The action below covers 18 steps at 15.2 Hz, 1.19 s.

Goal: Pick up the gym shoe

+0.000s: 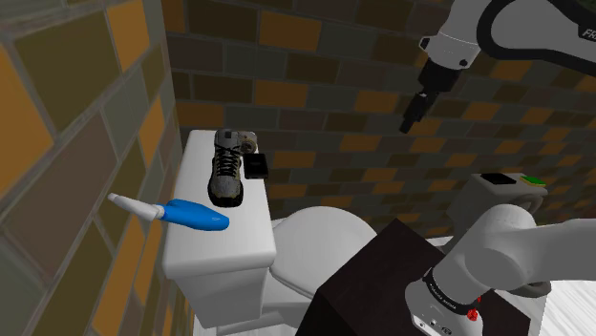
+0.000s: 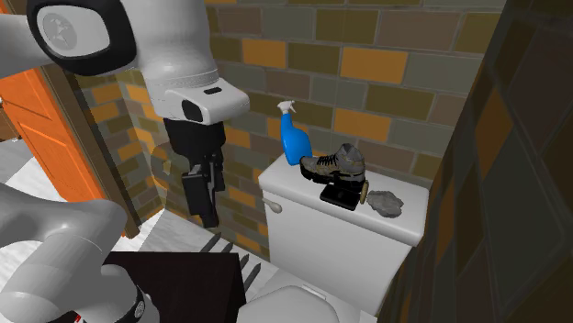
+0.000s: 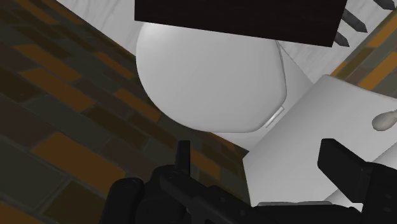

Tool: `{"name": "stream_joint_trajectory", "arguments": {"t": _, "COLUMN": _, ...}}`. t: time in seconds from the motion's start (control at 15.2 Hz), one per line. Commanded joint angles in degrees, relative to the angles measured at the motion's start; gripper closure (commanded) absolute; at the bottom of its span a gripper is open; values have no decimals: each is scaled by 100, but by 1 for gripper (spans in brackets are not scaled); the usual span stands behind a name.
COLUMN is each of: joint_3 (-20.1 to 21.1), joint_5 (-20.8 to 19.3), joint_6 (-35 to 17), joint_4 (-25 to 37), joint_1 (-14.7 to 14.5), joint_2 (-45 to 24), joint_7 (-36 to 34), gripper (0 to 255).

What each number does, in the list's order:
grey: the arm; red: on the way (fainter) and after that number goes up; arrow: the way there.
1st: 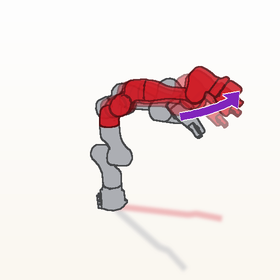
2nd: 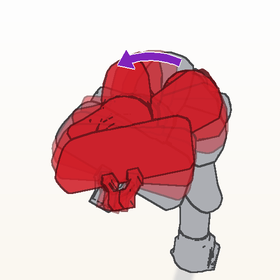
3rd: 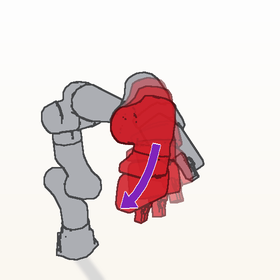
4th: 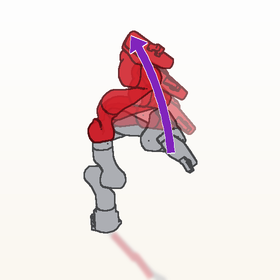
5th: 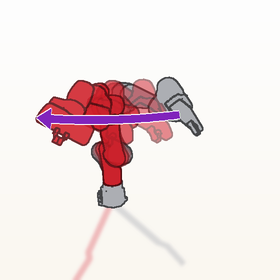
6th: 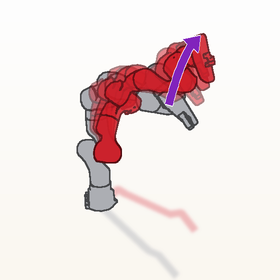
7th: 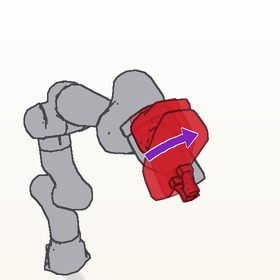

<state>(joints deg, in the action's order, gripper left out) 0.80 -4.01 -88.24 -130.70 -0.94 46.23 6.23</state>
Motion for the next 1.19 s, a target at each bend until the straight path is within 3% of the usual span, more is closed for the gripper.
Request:
{"name": "stream_joint_trajectory", "arguments": {"t": 0.0, "joint_3": 0, "joint_5": 0, "joint_6": 0, "joint_4": 0, "joint_1": 0, "joint_2": 0, "joint_7": 0, "gripper": 0}}
{"name": "stream_joint_trajectory", "arguments": {"t": 0.59, "joint_3": 1034, "joint_5": 820, "joint_6": -816, "joint_4": 7, "joint_1": -71, "joint_2": -745, "joint_7": -1706, "gripper": 0}}
{"name": "stream_joint_trajectory", "arguments": {"t": 1.12, "joint_3": 1929, "joint_5": 1165, "joint_6": -1591, "joint_4": 570, "joint_1": -14, "joint_2": -1900, "joint_7": -3183, "gripper": 0}}
